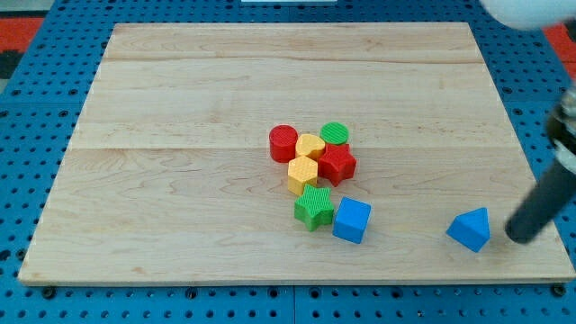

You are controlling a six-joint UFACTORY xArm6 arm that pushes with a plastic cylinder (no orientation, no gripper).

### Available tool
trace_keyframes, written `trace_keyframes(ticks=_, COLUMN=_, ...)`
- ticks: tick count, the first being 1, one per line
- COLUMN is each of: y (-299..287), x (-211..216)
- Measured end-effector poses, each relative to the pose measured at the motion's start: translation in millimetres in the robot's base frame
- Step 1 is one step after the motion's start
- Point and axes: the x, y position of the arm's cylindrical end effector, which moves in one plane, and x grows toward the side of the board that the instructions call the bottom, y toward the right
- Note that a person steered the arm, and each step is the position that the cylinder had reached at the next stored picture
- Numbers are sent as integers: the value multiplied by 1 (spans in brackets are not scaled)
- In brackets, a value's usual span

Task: Slide the cube into the green star

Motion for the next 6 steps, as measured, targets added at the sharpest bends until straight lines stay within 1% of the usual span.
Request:
trace_keyframes(ticks=1, y=-38, x=1)
trace_keyframes(ticks=2, y=-130, x=-10)
trace_keyframes(ticks=3, y=-149, x=-12)
trace_keyframes(ticks=4, y=-70, x=1)
trace_keyframes(ticks=5, y=-93, x=-7)
trace_keyframes(ticks=6, y=-137, x=-18)
